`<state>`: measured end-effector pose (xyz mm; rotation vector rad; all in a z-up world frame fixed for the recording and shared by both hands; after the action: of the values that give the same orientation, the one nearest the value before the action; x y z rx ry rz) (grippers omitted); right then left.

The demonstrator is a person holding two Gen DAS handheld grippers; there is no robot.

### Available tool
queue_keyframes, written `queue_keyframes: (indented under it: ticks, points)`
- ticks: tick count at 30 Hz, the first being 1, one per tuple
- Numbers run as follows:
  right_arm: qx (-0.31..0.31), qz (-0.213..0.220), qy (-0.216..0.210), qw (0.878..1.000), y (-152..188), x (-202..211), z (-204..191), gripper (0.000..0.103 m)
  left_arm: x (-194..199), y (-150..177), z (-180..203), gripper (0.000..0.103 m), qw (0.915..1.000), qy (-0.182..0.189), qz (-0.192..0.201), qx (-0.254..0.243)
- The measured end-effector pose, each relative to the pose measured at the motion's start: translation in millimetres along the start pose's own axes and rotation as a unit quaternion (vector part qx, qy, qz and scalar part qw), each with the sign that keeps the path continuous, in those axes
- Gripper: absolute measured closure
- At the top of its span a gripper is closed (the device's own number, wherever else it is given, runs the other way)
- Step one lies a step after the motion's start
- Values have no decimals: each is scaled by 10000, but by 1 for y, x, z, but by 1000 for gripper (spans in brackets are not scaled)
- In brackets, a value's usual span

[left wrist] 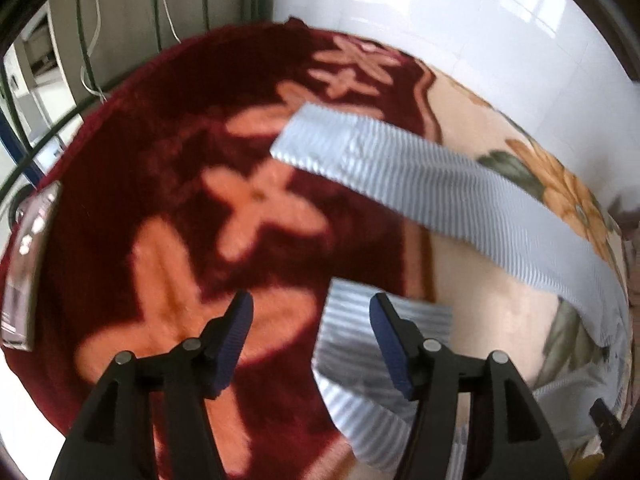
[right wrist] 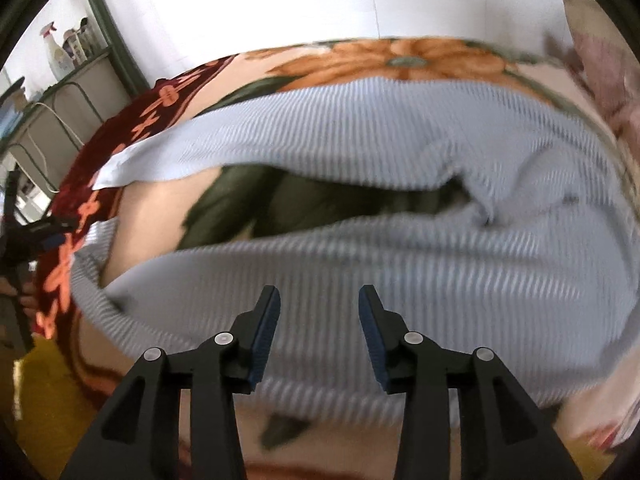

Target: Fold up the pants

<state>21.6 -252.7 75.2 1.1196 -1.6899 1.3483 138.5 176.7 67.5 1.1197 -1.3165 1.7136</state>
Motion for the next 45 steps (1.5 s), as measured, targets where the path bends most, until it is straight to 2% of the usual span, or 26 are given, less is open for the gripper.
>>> queue_keyframes:
  ticks: [5,11,16,17,18,19,21,24,29,31,33,35,37,39,42,45]
  points:
    - [164,-299,-67,9994,21,-9,-12,59,-22,6,2,39,9994,-193,-252,118]
    - [96,-574,-310,9978,30,-24,-18,59,-32,5,-5,35,9979,-72,-391,518]
    - [90,-637,-318,9974,31,-32,-20,59,-30,4,4,36,9984,-9,-356,439]
    - [95,-644,-316,9974,31,-32,-20,59,-30,5,7,46,9988,-28,-308,376]
    - [95,-655,-313,9973,31,-33,-20,59,-30,5,11,71,9992,-81,-280,272]
    - [86,-656,-318,9973,31,-33,-20,59,-30,5,14,82,9994,-91,-288,140]
    - [62,-652,-336,9973,31,-32,-19,59,-24,5,18,94,9997,-69,-236,8]
    - [44,-638,-363,9973,31,-28,-19,59,3,7,8,98,9999,29,48,106]
    - [105,-563,-410,9975,32,-19,-20,59,59,17,-34,98,9966,-214,687,407]
    - [95,-572,-426,9974,32,-20,-21,59,68,21,-47,98,9953,-374,754,473]
    - [46,-610,-416,9973,32,-22,-21,59,64,22,-57,98,9966,-340,519,534]
    - [19,-642,-370,9972,34,-22,-22,59,56,23,-63,97,9977,-114,242,616]
    - [53,-638,-322,9974,36,-20,-25,59,52,26,-64,96,9980,21,132,625]
    - [52,-638,-278,9976,37,-19,-25,59,46,26,-59,81,9983,107,15,565]
    - [-33,-613,-240,9978,39,-16,-26,58,35,23,-48,63,9975,462,-222,489]
    - [-170,-586,-141,9980,40,-13,-24,57,18,14,-32,56,9963,668,-468,287]
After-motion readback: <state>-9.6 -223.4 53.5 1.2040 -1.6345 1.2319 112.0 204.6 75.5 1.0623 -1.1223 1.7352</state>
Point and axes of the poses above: each gripper's, at about its wrist camera, not at the fingertips, and x roughly against the way its jaws point, z to its right, y to its underside, the point moved 1 cm from there along -x, roughly the way its jaws point, and after that the axes turned 7 degrees about -z, right-handed, at the moved point
